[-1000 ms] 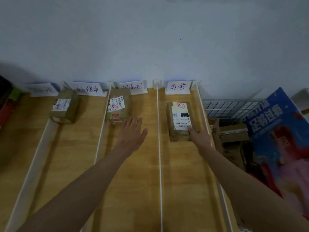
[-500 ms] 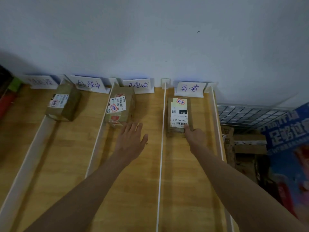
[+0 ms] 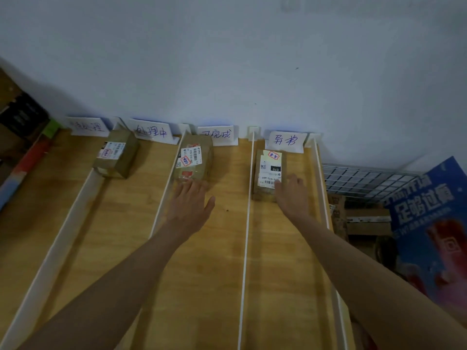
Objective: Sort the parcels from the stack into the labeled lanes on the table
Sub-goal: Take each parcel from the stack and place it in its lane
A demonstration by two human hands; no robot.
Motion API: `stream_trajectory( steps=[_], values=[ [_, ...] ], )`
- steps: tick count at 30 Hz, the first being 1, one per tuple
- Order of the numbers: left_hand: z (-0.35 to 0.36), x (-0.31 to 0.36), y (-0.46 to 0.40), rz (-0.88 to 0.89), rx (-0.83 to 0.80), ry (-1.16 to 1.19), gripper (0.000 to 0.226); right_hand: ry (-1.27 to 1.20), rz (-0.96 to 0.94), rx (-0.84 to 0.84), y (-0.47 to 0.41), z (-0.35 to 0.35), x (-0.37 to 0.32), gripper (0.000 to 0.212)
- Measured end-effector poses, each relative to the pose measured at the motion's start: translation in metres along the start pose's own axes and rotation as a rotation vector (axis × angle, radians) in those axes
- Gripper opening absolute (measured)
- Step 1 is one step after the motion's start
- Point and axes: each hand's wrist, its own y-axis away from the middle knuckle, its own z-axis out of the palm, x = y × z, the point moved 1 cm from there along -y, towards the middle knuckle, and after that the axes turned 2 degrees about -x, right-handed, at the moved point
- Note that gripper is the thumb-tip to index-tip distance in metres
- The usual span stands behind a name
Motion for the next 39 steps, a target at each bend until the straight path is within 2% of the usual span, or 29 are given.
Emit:
stream_trajectory(
  steps=[3,11,16,20,26,32,39],
  values=[
    [-0.030,-0.021,0.025,-0.016,0.065,-0.002,0.047,0.189,-0.228,0.043,0.039,-0.016,-0.032,0.045],
    [-0.094,-0.113,0.142,-0.137,0.180,-0.043,0.054,0.463,-0.508,0.096,0.175,0.008,-0.132,0.048],
    [-0.113,-0.193,0.246,-0.241,0.212,-0.026,0.052,0.492,-0.622,0.071,0.269,0.052,-0.200,0.066],
    [-0.121,-0.255,0.331,-0.338,0.236,-0.051,0.052,0.482,-0.715,0.037,0.334,0.090,-0.255,0.052],
    [-0.132,-0.342,0.428,-0.482,0.265,-0.097,0.054,0.433,-0.857,0.003,0.413,0.148,-0.329,0.049],
    [-0.146,-0.414,0.478,-0.558,0.336,-0.119,0.055,0.390,-0.941,-0.047,0.454,0.197,-0.398,0.048],
    [-0.158,-0.510,0.484,-0.613,0.279,-0.203,0.044,0.329,-0.974,-0.099,0.463,0.267,-0.479,0.046]
  ],
)
